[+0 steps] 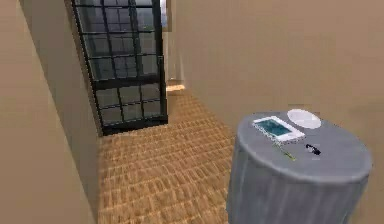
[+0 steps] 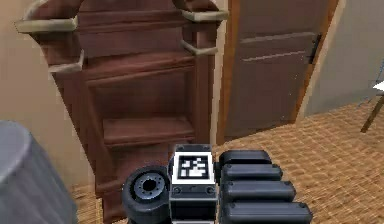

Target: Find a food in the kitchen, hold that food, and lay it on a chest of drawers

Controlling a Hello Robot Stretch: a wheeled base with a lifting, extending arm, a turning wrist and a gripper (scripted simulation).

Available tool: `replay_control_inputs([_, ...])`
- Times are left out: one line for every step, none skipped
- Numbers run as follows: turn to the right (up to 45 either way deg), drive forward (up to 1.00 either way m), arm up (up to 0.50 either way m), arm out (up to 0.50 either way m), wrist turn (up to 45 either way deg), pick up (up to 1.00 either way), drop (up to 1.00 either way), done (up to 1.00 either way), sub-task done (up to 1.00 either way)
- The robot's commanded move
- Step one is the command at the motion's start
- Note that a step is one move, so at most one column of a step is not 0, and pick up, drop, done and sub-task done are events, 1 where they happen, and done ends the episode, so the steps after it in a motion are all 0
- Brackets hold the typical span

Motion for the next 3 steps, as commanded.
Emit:
replay_control_inputs([0.0, 1.00, 0.00, 0.00, 0.0, 0.00, 0.00, 0.00, 0.00])
replay_control_inputs([-45.0, 0.00, 0.00, 0.00, 0.0, 0.00, 0.00, 0.00, 0.00])
replay_control_inputs([0.0, 0.05, 0.00, 0.00, 0.0, 0.00, 0.00, 0.00, 0.00])
